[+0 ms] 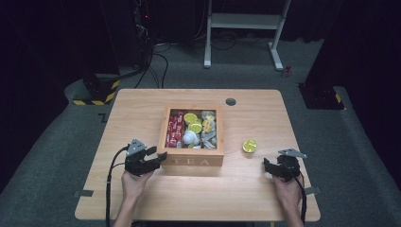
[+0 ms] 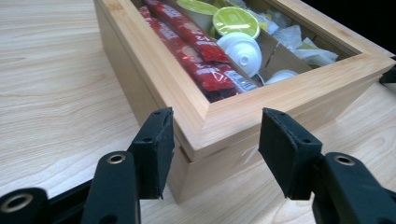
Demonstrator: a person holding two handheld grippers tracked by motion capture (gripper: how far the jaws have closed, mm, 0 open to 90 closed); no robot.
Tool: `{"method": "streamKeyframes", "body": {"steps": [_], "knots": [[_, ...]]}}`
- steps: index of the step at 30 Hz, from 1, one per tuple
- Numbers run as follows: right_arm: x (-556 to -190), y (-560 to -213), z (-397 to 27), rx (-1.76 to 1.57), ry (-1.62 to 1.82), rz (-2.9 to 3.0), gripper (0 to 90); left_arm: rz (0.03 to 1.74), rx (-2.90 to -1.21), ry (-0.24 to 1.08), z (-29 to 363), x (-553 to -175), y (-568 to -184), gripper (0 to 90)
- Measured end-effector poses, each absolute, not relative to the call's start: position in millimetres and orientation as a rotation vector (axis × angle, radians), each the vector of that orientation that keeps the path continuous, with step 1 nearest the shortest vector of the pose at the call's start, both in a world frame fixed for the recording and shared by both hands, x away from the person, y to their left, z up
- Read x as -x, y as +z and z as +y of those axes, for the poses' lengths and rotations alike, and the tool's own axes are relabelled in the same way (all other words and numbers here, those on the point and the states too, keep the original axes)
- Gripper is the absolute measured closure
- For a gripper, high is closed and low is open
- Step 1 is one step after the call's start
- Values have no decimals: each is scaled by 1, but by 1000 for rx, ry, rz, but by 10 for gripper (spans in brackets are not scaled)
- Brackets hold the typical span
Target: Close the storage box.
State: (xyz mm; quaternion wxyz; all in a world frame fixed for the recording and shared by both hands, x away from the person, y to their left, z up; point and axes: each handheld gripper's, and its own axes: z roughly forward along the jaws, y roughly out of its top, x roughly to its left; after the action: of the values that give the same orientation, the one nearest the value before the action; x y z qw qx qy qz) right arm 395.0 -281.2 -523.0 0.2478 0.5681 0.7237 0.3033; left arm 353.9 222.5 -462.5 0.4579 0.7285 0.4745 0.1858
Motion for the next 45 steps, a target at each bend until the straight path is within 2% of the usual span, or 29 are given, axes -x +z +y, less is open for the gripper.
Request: {"method": "streamKeyframes", "body": {"steps": [14,27,45], "knots": [[-395,-523,-281,-1549,826,1972,248,1248,-1692,535,269,-339,-452,412],[-395,-523,-281,-1549,826,1971,250,1371,-1632,600,303,-338,-462,398],[-395,-523,-281,-1549,826,1971,250,1465,-1679,651,309,-346,-490,377]]}}
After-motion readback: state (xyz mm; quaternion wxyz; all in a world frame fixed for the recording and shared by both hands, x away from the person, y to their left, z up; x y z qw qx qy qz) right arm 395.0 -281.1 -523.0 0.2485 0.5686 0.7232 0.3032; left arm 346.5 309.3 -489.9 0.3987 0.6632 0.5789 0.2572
